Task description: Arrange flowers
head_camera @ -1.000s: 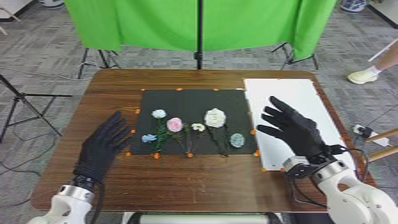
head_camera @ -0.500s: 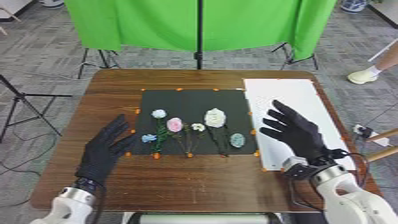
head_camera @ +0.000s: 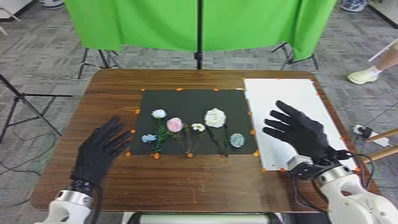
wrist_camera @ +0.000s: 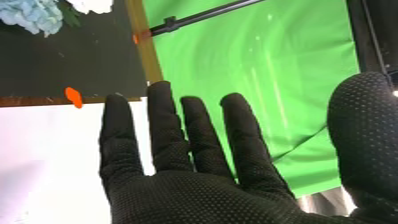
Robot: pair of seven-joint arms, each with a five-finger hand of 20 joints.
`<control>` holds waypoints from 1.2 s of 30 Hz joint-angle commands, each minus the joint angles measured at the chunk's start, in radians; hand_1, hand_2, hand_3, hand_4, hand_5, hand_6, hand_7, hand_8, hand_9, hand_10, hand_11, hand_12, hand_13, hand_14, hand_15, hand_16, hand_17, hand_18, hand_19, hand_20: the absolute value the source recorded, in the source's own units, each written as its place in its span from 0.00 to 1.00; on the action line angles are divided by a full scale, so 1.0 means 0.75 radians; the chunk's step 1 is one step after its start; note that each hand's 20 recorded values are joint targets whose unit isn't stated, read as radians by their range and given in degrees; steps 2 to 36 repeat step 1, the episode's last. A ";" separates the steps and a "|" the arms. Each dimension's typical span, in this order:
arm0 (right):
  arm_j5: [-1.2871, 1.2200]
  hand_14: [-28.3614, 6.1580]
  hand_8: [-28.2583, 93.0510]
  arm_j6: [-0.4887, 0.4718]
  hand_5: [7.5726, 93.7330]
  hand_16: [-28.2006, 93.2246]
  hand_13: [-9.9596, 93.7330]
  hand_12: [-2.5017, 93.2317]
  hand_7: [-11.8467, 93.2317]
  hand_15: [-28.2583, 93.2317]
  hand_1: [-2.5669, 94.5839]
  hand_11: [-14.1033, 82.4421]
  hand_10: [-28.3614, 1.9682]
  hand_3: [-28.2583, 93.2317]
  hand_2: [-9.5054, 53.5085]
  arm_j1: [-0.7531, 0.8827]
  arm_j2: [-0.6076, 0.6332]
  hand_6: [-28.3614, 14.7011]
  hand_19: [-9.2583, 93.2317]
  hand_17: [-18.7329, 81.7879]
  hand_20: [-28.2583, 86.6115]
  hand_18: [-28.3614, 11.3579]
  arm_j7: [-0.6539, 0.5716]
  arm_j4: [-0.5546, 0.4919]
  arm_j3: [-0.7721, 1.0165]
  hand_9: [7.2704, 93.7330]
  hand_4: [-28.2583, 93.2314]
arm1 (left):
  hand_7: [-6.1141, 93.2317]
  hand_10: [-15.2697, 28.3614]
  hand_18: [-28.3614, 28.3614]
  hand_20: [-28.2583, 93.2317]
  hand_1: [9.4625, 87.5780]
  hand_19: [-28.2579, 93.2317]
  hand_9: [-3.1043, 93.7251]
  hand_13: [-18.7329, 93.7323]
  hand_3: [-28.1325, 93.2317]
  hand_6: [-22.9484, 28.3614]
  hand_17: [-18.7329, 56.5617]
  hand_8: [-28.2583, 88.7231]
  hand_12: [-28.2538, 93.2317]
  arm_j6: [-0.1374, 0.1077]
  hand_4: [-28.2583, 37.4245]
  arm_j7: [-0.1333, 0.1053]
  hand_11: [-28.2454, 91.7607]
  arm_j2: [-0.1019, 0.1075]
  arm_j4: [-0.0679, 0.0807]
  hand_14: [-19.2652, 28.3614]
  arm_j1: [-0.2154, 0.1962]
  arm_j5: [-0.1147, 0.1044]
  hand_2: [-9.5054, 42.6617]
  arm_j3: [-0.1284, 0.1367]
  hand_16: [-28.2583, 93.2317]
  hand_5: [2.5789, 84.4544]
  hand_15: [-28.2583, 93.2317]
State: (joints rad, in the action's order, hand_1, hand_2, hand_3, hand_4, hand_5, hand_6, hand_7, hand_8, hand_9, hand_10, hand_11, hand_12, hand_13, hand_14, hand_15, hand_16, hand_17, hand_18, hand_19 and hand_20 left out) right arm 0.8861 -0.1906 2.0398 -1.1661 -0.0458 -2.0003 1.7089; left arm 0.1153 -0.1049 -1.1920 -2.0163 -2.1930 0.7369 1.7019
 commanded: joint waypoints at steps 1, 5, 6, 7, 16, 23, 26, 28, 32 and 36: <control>0.196 0.47 0.15 -0.082 0.30 0.49 0.41 0.25 0.24 0.33 0.19 0.21 0.54 0.90 0.13 -0.020 0.001 0.59 0.48 0.19 0.40 0.16 -0.039 -0.019 -0.007 0.32 0.01 | 0.23 0.58 0.85 0.32 0.19 0.64 0.25 0.36 0.78 0.51 0.12 0.17 0.38 0.017 0.00 0.001 0.37 0.015 0.043 0.69 0.067 0.001 0.17 -0.057 0.26 0.32 0.51; 0.196 0.47 0.15 -0.082 0.30 0.49 0.41 0.25 0.24 0.33 0.19 0.21 0.54 0.90 0.13 -0.020 0.001 0.59 0.48 0.19 0.40 0.16 -0.039 -0.019 -0.007 0.32 0.01 | 0.23 0.58 0.85 0.32 0.19 0.64 0.25 0.36 0.78 0.51 0.12 0.17 0.38 0.017 0.00 0.001 0.37 0.015 0.043 0.69 0.067 0.001 0.17 -0.057 0.26 0.32 0.51; 0.196 0.47 0.15 -0.082 0.30 0.49 0.41 0.25 0.24 0.33 0.19 0.21 0.54 0.90 0.13 -0.020 0.001 0.59 0.48 0.19 0.40 0.16 -0.039 -0.019 -0.007 0.32 0.01 | 0.23 0.58 0.85 0.32 0.19 0.64 0.25 0.36 0.78 0.51 0.12 0.17 0.38 0.017 0.00 0.001 0.37 0.015 0.043 0.69 0.067 0.001 0.17 -0.057 0.26 0.32 0.51; 0.196 0.47 0.15 -0.082 0.30 0.49 0.41 0.25 0.24 0.33 0.19 0.21 0.54 0.90 0.13 -0.020 0.001 0.59 0.48 0.19 0.40 0.16 -0.039 -0.019 -0.007 0.32 0.01 | 0.23 0.58 0.85 0.32 0.19 0.64 0.25 0.36 0.78 0.51 0.12 0.17 0.38 0.017 0.00 0.001 0.37 0.015 0.043 0.69 0.067 0.001 0.17 -0.057 0.26 0.32 0.51; 0.196 0.47 0.15 -0.082 0.30 0.49 0.41 0.25 0.24 0.33 0.19 0.21 0.54 0.90 0.13 -0.020 0.001 0.59 0.48 0.19 0.40 0.16 -0.039 -0.019 -0.007 0.32 0.01 | 0.23 0.58 0.85 0.32 0.19 0.64 0.25 0.36 0.78 0.51 0.12 0.17 0.38 0.017 0.00 0.001 0.37 0.015 0.043 0.69 0.067 0.001 0.17 -0.057 0.26 0.32 0.51; 0.196 0.47 0.15 -0.082 0.30 0.49 0.41 0.25 0.24 0.33 0.19 0.21 0.54 0.90 0.13 -0.020 0.001 0.59 0.48 0.19 0.40 0.16 -0.039 -0.019 -0.007 0.32 0.01 | 0.23 0.58 0.85 0.32 0.19 0.64 0.25 0.36 0.78 0.51 0.12 0.17 0.38 0.017 0.00 0.001 0.37 0.015 0.043 0.69 0.067 0.001 0.17 -0.057 0.26 0.32 0.51; 0.196 0.47 0.15 -0.082 0.30 0.49 0.41 0.25 0.24 0.33 0.19 0.21 0.54 0.90 0.13 -0.020 0.001 0.59 0.48 0.19 0.40 0.16 -0.039 -0.019 -0.007 0.32 0.01 | 0.23 0.58 0.85 0.32 0.19 0.64 0.25 0.36 0.78 0.51 0.12 0.17 0.38 0.017 0.00 0.001 0.37 0.015 0.043 0.69 0.067 0.001 0.17 -0.057 0.26 0.32 0.51; 0.196 0.47 0.15 -0.082 0.30 0.49 0.41 0.25 0.24 0.33 0.19 0.21 0.54 0.90 0.13 -0.020 0.001 0.59 0.48 0.19 0.40 0.16 -0.039 -0.019 -0.007 0.32 0.01 | 0.23 0.58 0.85 0.32 0.19 0.64 0.25 0.36 0.78 0.51 0.12 0.17 0.38 0.017 0.00 0.001 0.37 0.015 0.043 0.69 0.067 0.001 0.17 -0.057 0.26 0.32 0.51; 0.196 0.47 0.15 -0.082 0.30 0.49 0.41 0.25 0.24 0.33 0.19 0.21 0.54 0.90 0.13 -0.020 0.001 0.59 0.48 0.19 0.40 0.16 -0.039 -0.019 -0.007 0.32 0.01 | 0.23 0.58 0.85 0.32 0.19 0.64 0.25 0.36 0.78 0.51 0.12 0.17 0.38 0.017 0.00 0.001 0.37 0.015 0.043 0.69 0.067 0.001 0.17 -0.057 0.26 0.32 0.51; 0.196 0.47 0.15 -0.082 0.30 0.49 0.41 0.25 0.24 0.33 0.19 0.21 0.54 0.90 0.13 -0.020 0.001 0.59 0.48 0.19 0.40 0.16 -0.039 -0.019 -0.007 0.32 0.01 | 0.23 0.58 0.85 0.32 0.19 0.64 0.25 0.36 0.78 0.51 0.12 0.17 0.38 0.017 0.00 0.001 0.37 0.015 0.043 0.69 0.067 0.001 0.17 -0.057 0.26 0.32 0.51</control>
